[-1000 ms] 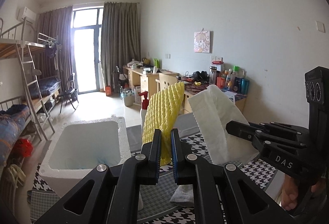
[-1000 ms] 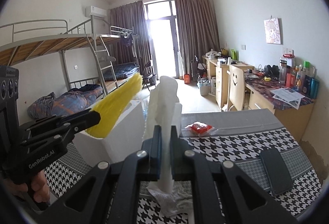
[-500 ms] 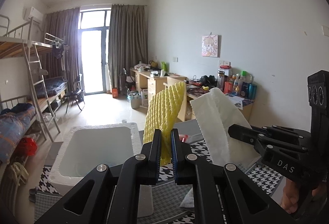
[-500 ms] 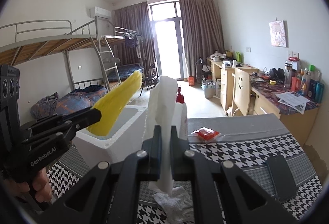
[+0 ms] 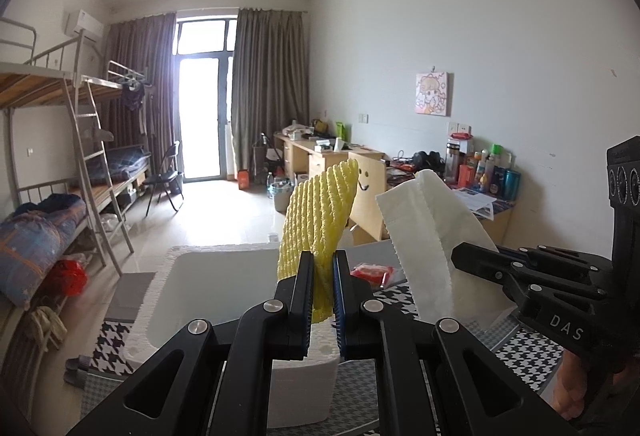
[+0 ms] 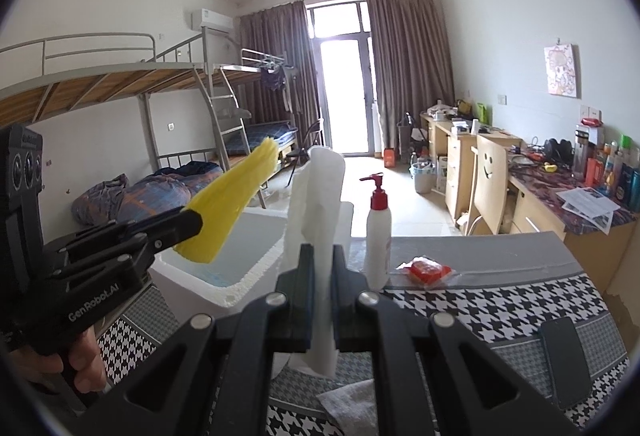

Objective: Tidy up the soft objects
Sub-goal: 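Lift the yellow mesh with the left tool toward the foam box while the right tool carries the tissue, then lower the yellow mesh into the foam box and open the left tool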

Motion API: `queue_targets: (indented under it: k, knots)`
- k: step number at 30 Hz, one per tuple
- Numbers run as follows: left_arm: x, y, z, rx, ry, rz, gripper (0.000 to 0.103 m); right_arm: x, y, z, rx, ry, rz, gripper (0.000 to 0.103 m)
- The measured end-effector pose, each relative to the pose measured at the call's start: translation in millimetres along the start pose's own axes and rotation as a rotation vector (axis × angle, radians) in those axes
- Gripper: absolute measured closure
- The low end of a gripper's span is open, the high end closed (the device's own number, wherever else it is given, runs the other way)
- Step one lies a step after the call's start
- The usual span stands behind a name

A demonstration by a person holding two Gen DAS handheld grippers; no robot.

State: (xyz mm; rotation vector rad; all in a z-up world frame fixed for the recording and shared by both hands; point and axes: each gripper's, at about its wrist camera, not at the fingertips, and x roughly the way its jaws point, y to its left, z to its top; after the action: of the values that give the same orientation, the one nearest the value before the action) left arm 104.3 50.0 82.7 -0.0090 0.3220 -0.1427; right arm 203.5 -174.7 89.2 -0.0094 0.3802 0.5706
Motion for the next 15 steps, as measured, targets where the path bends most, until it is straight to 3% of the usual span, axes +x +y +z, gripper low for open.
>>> queue_targets:
  k: [15]
  knots:
    - [1.6, 16.7, 2.4, -0.018, 0.003, 0.074, 0.093, 16.7, 11.2, 6.6, -0.015, 0.018, 0.059, 0.093]
